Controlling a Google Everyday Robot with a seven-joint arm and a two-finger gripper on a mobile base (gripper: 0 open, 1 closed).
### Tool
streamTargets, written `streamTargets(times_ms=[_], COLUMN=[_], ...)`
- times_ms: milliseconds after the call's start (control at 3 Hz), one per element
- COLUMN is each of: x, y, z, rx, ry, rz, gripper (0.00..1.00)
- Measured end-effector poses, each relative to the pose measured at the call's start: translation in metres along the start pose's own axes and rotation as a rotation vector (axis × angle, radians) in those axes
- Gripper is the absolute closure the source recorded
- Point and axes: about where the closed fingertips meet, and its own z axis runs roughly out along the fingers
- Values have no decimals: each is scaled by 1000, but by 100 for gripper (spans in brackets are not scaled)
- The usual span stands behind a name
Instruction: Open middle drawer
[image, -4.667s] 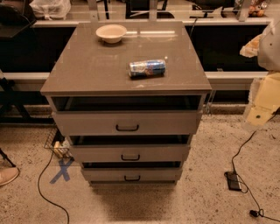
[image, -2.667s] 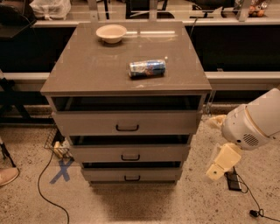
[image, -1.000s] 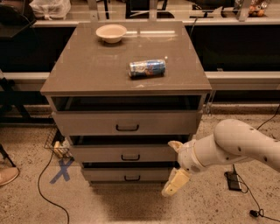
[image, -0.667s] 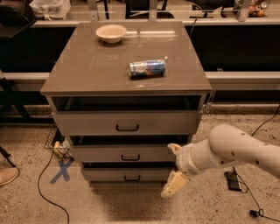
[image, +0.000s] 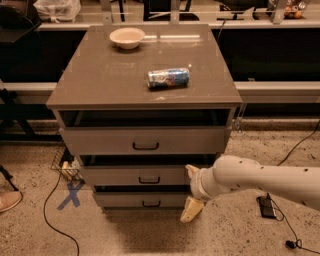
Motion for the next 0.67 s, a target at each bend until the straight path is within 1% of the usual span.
streamTargets(times_ms=[333, 667], x=[-5, -5], y=[-10, -9], z=[4, 4], rx=[29, 27], ry=[0, 0], rz=[-26, -25], gripper=[0, 0])
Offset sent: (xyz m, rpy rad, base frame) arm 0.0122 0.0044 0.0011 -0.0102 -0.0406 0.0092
